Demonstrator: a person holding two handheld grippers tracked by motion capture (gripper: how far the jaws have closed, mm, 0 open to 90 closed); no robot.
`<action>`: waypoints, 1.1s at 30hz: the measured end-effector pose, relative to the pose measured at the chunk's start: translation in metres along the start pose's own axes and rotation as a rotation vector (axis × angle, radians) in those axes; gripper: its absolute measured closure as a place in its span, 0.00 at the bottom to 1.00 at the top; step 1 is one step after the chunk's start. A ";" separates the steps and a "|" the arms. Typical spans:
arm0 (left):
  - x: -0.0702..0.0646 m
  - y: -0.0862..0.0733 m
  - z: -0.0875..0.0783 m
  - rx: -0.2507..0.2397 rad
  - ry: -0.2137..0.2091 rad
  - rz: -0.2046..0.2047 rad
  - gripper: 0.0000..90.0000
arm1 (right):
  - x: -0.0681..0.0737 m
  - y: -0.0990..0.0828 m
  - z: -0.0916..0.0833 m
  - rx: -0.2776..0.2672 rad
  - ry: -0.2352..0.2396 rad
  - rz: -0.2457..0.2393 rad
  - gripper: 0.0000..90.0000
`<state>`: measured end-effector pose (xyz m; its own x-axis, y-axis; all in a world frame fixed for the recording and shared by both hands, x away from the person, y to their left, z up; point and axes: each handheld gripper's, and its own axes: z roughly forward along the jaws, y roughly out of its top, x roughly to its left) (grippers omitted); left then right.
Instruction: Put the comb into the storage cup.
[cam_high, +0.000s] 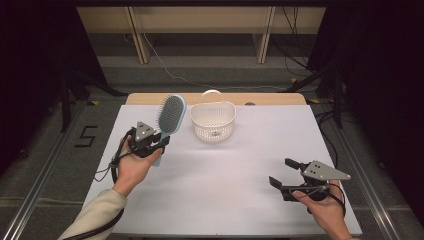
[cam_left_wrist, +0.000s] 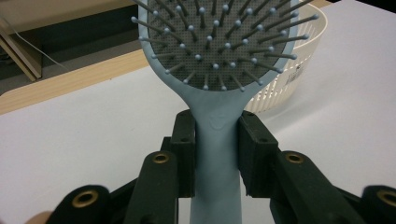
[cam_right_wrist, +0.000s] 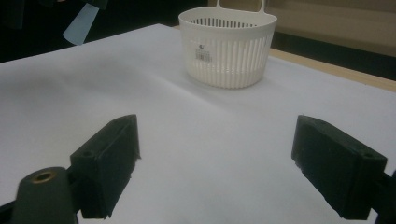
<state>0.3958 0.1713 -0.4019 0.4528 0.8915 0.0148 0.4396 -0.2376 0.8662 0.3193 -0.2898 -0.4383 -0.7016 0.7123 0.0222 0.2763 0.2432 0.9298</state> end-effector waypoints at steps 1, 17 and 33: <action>0.000 0.000 0.000 0.000 0.000 0.000 0.77 | 0.000 0.000 0.000 0.000 0.000 0.000 0.18; -0.001 0.002 0.001 -0.010 -0.002 -0.003 0.77 | 0.000 0.000 0.000 0.001 0.000 0.000 0.18; -0.002 0.007 0.002 -0.027 0.000 -0.007 0.77 | 0.000 0.000 0.001 0.000 -0.001 0.002 0.18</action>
<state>0.3991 0.1669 -0.3964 0.4496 0.8932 0.0085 0.4214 -0.2206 0.8796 0.3198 -0.2894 -0.4390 -0.7002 0.7135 0.0232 0.2778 0.2424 0.9296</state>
